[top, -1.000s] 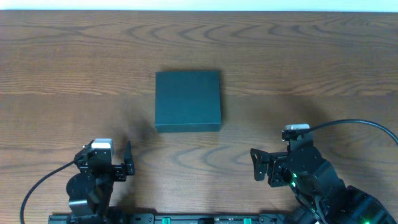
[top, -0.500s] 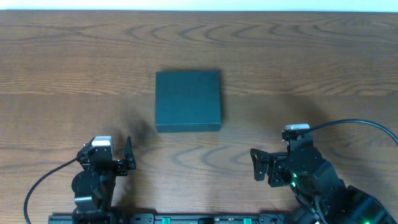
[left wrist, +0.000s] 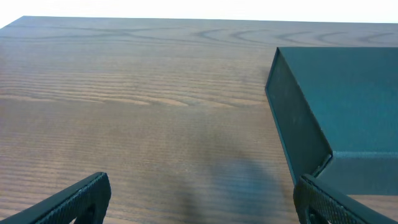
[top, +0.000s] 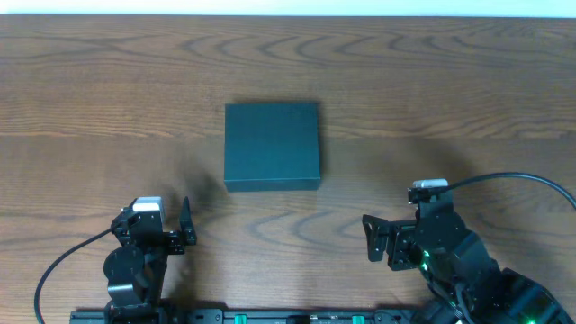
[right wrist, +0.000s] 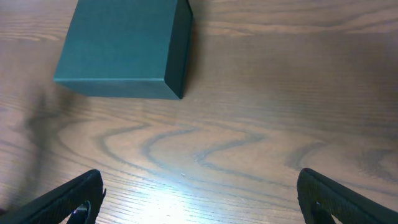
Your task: Pack container
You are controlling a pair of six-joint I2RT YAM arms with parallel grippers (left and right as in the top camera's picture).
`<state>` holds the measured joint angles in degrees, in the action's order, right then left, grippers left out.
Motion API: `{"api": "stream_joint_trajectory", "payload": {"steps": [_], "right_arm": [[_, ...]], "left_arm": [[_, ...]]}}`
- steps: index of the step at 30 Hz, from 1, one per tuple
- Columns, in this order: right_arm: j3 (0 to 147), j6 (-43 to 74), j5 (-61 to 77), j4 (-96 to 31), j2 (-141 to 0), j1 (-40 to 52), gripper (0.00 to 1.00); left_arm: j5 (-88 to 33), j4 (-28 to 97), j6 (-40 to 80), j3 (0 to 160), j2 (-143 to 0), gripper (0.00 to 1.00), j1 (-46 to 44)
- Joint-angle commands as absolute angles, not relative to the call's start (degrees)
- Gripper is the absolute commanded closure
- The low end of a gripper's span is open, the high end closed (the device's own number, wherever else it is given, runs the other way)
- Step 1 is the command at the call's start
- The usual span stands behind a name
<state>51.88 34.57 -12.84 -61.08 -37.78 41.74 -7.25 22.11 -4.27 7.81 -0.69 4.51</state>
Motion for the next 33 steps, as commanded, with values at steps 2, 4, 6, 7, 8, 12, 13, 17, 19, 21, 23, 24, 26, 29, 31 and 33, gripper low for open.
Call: {"api": "stream_joint_trajectory", "payload": {"steps": [2, 4, 6, 7, 8, 12, 13, 17, 19, 21, 23, 24, 26, 29, 31, 33], "right_arm": [[51.81, 35.53, -13.26, -61.17, -37.78, 41.93, 0.01], [51.81, 35.53, -13.26, -61.17, -37.78, 41.93, 0.01], [51.81, 35.53, -13.26, -61.17, -37.78, 41.93, 0.01], [51.81, 35.53, -13.26, -61.17, -37.78, 41.93, 0.01], [51.81, 35.55, -13.26, -61.17, -37.78, 41.93, 0.01], [51.81, 35.53, -13.26, -61.17, -37.78, 41.93, 0.01], [51.81, 35.53, -13.26, -61.17, -37.78, 41.93, 0.01], [51.79, 35.53, -13.28, -61.25, -37.43, 41.93, 0.01], [51.79, 32.95, -13.61, -62.00, -36.86, 40.73, 0.01], [51.79, 30.57, -13.52, -63.16, -36.07, 37.82, 0.01], [51.42, 30.57, -13.50, -62.72, -34.61, 32.49, 0.01], [50.92, 30.57, -13.47, -62.33, -33.71, 29.67, 0.01], [49.39, 30.55, -13.15, -61.67, -31.59, 24.45, 0.01], [45.32, 27.27, -11.94, -58.78, -26.28, 17.21, 0.01], [41.87, 23.46, -11.75, -55.33, -22.33, 14.33, 0.01], [38.30, 19.49, -11.77, -52.05, -17.96, 12.73, 0.01]], "left_arm": [[-6.85, 21.98, -3.66, 6.52, -0.25, 0.05, 4.86], [-6.87, 21.98, -3.66, 6.50, -0.25, 0.05, 4.86], [-6.87, 21.98, -3.66, 6.50, -0.25, 0.05, 4.86], [-6.87, 21.98, -3.66, 6.52, -0.25, 0.05, 4.86], [-6.87, 21.98, -3.66, 6.52, -0.25, 0.05, 4.86], [-6.87, 21.98, -3.66, 6.52, -0.25, 0.05, 4.86], [-6.87, 21.98, -3.66, 6.50, -0.25, 0.05, 4.86], [-6.87, 21.96, -3.66, 6.50, -0.25, 0.05, 4.86], [-6.87, 21.98, -3.66, 6.50, -0.25, 0.05, 4.86], [-6.87, 21.96, -3.66, 6.50, -0.25, 0.05, 4.86], [-6.87, 21.98, -3.66, 6.50, -0.25, 0.05, 4.86], [-6.87, 21.98, -3.66, 6.50, -0.25, 0.05, 4.86], [-6.87, 21.98, -3.66, 6.50, -0.25, 0.05, 4.86], [-6.87, 21.96, -3.66, 6.50, -0.25, 0.05, 4.86], [-6.87, 21.98, -3.66, 6.52, -0.25, 0.05, 4.86], [-6.87, 21.98, -3.66, 6.52, -0.25, 0.05, 4.86]]}}
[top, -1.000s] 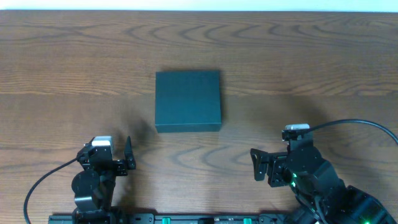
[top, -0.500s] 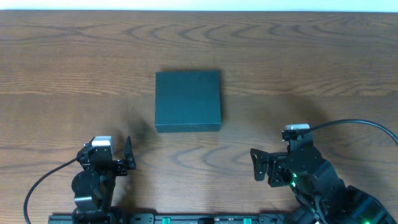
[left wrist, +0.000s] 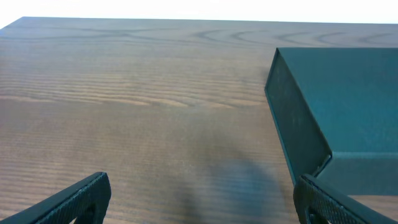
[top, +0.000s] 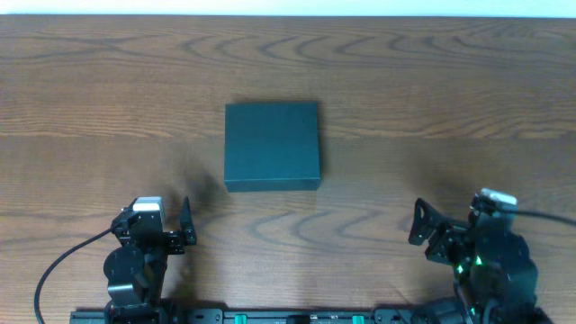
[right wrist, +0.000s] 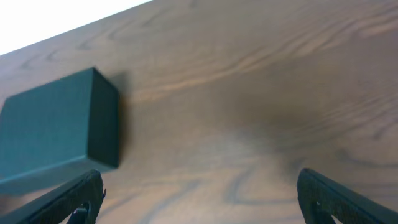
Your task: Pack container
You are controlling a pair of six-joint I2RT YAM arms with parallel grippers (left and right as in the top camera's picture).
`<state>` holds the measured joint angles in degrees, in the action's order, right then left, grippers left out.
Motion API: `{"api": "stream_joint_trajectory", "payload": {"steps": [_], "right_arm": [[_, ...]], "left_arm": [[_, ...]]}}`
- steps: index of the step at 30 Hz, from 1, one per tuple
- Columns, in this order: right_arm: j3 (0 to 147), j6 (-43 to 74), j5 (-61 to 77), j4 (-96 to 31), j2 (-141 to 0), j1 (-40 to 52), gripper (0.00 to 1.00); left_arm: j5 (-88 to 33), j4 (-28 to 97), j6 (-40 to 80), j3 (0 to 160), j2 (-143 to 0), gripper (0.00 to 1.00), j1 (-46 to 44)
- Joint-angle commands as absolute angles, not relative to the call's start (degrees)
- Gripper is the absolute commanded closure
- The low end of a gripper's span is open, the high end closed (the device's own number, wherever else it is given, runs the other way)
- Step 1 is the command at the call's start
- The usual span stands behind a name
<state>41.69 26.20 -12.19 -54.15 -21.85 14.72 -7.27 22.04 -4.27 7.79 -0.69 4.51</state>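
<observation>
A closed dark teal box [top: 272, 145] lies on the wooden table [top: 432, 90], seen at the right of the left wrist view [left wrist: 348, 112] and at the left of the right wrist view [right wrist: 56, 124]. My left gripper [top: 186, 225] sits open near the table's front left, short of the box, nothing between its fingers [left wrist: 81, 196]. My right gripper [top: 420, 229] stands open at the front right, well clear of the box, its fingers [right wrist: 336, 199] spread wide and empty.
Bare wood grain stretches around the box on all sides. The table's far edge [top: 288, 16] meets a white background. A black cable [top: 63, 261] runs from the left arm's base.
My right arm has moved to the right and turned; its gripper was nearer the centre front, now it sits further right with the box at the left of its view. The left arm is unchanged.
</observation>
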Motion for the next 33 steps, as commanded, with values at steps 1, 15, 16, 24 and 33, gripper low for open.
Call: {"api": "stream_joint_trajectory", "payload": {"steps": [1, 15, 16, 24, 33], "right_arm": [[36.80, 17.85, -11.77, -50.92, -16.14, 12.29, 0.01], [16.36, 13.63, -13.96, -47.13, -0.32, 8.80, 0.01], [15.57, 13.65, -13.96, -47.11, -0.32, 8.80, 0.01], [10.35, 13.65, -13.06, -46.85, -0.32, 8.80, 0.01], [10.39, 13.65, -12.01, -46.68, -0.32, 8.80, 0.01]], "left_arm": [[-6.87, 21.98, -3.66, 6.52, -0.25, 0.05, 4.86], [-6.87, 21.98, -3.66, 6.52, -0.25, 0.05, 4.86], [-6.87, 21.98, -3.66, 6.52, -0.25, 0.05, 4.86], [-6.87, 21.98, -3.66, 6.52, -0.25, 0.05, 4.86], [-6.87, 21.98, -3.66, 6.52, -0.25, 0.05, 4.86]]}}
